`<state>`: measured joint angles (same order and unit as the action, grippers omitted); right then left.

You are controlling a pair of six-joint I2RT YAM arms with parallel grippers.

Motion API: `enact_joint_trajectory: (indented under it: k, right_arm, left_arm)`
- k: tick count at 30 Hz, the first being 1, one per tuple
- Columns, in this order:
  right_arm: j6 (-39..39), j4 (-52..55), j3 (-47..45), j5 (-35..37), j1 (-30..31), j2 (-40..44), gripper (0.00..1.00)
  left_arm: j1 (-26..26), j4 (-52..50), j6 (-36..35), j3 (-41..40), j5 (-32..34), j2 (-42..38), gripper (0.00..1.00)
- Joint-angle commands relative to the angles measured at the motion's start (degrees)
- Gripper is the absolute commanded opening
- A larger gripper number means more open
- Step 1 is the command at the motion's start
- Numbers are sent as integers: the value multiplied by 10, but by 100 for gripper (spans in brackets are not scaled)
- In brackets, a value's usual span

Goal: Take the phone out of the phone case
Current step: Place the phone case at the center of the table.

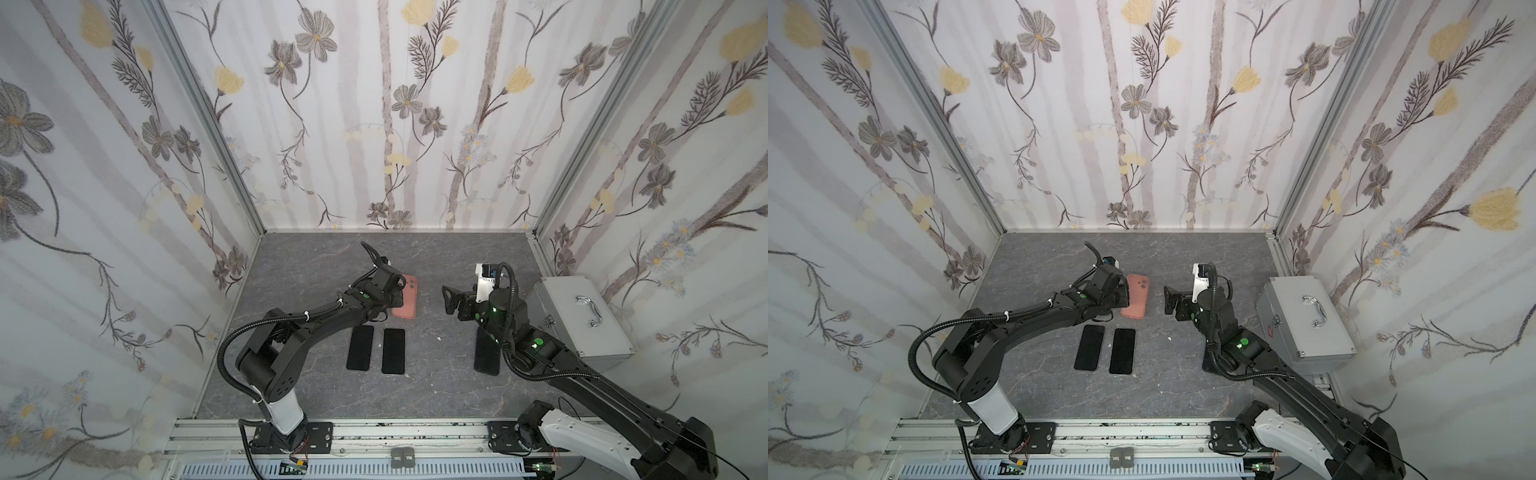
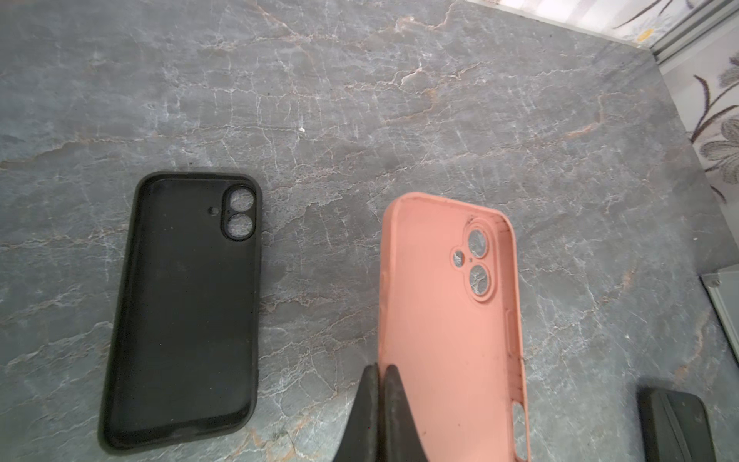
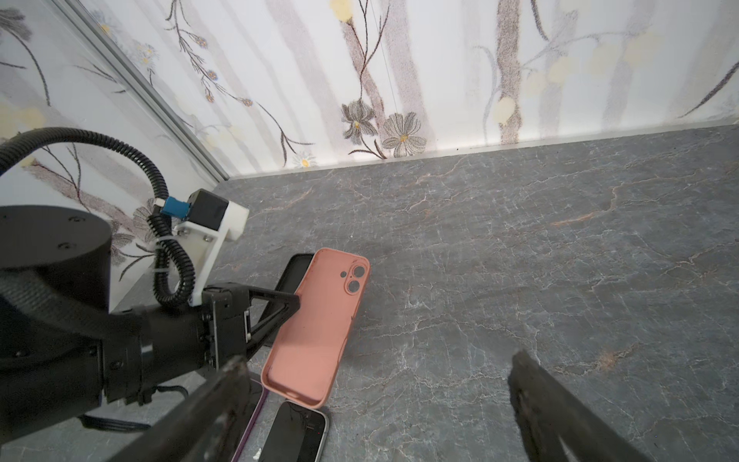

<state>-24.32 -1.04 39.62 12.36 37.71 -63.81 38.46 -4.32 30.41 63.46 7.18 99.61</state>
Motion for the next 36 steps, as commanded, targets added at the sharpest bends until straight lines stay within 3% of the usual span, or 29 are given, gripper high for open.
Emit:
enact_joint_trajectory:
  k: [1,4,7,18,32,36]
  right_arm:
    - [-3,-67,-6,-105,-23,-5,100]
    - [-39,-94,-17,-180,-55,-17,97]
    - [-50,-115,-28,-203,-67,-19,97]
    - [-42,-70,-34,-184,-78,-19,96]
    - [-42,-24,-40,-152,-82,-16,96]
    - [-68,11,-48,-117,-89,-20,96]
  left_arm:
    - [-12,15,11,14,1,19,0]
    - [-20,15,1,20,-2,33,0]
    - [-33,15,-4,29,-21,53,0]
    - [-50,13,8,61,-43,113,0]
    - [-57,5,11,87,-24,155,0]
    - [-57,4,11,88,-9,153,15]
